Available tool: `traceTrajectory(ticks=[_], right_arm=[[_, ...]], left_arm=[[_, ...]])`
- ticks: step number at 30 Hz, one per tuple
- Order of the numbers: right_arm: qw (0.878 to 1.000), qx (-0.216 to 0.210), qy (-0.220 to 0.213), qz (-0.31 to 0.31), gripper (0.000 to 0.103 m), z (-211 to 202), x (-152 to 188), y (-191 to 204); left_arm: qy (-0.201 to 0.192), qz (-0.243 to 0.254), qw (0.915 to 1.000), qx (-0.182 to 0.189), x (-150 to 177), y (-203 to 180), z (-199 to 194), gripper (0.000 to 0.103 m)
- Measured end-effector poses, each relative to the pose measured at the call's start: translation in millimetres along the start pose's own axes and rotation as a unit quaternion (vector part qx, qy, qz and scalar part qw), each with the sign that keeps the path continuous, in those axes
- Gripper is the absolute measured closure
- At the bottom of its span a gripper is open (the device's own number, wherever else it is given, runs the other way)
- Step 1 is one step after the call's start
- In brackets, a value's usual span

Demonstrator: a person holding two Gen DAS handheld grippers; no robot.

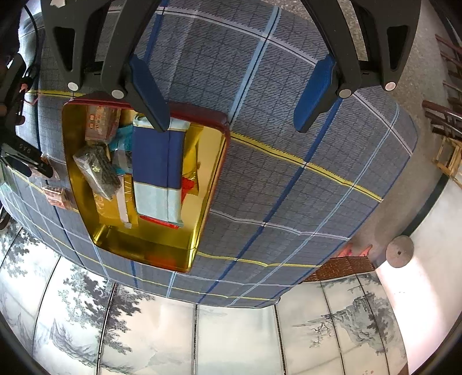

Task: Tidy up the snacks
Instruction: 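Grasp the nearer orange biscuit packet with the right gripper, then lift the biscuit packet with the right gripper while the left gripper moves to the other biscuit packet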

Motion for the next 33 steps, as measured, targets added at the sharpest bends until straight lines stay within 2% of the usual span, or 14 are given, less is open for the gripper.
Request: traceTrajectory(ticks=[12,24,33], right_arm=[[1.0,0.003,0.002,-0.006,0.014,8.7,4.3,0.9],[1.0,0.001,-0.003,-0.007,0.027,4.3,8.6,-4.1],[1.0,-0.008,-0.003,0.005,0.028,-1.1,17.4,-19.7]], left_arm=[[-0.006,0.009,0.9999,0.002,-5.5,-11.8,-4.7,0.018],[-0.016,0.019,0.9997,0.007,-8.5,-25.5,-15.7,0.018],[-0.02,0.041,0.9988,0.018,-12.5,-55.3,-20.9,0.018]])
Point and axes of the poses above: each gripper's, at about its wrist camera, not at the fingertips, and z roughly the way its jaws point, y to its left, x to its underside, the point moved 9 cm from there along z, roughly the way its jaws point, and after that the axes turned 9 degrees about y, right-handed, at the moved point
